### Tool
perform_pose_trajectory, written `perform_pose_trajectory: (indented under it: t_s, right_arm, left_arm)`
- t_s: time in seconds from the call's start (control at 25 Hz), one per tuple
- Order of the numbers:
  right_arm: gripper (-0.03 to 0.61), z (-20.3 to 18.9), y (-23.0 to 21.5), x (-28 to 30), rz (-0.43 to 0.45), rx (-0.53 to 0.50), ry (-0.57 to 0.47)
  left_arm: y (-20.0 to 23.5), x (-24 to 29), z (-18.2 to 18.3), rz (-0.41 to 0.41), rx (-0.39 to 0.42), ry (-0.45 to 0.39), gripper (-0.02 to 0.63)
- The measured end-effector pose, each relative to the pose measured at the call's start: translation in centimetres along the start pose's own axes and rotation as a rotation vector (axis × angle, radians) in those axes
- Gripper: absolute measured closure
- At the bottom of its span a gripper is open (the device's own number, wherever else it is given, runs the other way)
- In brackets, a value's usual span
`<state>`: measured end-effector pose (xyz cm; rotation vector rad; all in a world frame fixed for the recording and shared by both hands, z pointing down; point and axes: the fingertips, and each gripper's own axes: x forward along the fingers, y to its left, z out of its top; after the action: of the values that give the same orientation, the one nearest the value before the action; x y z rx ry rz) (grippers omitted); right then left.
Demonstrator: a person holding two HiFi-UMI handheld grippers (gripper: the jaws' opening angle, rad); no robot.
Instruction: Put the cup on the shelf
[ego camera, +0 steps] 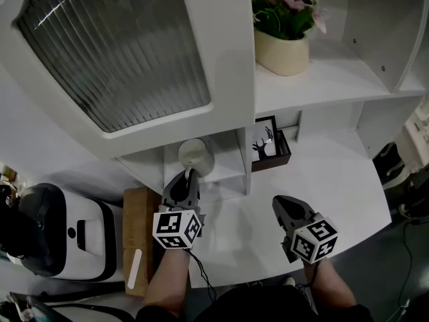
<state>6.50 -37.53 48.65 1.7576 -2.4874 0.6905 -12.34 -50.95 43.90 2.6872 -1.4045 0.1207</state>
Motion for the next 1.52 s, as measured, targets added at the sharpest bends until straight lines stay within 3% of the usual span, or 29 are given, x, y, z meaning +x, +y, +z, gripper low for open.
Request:
perform_pose_trajectory:
  t_s: [0.6, 0.92, 1.04, 1.52]
  right_arm:
    - [0.575, 0.1, -0.3, -2.1, -0.037, -0.004, -0.010]
    - [0.575, 0.0, -0.2, -3.2, -0.036, 0.000, -0.018]
    - [0.575, 0.0, -0.2, -3.6, -0.035, 0.001, -0.022]
    - [0.575, -0.2, 0.9, -5.0, 0.001, -0.005, -0.038]
  left_arm:
    - [0.5, 1.7, -0.1, 0.024, 0.027, 0.012, 0.575]
    - [0.1, 1.6, -0.3, 0.030, 0.080, 0.032, 0.564]
    - [-0.2, 1.3, 0.0, 0.032, 0.090, 0.011, 0.512]
    - [-1.0, -2.0, 0.8, 0.067, 0.107, -0.012, 0.509]
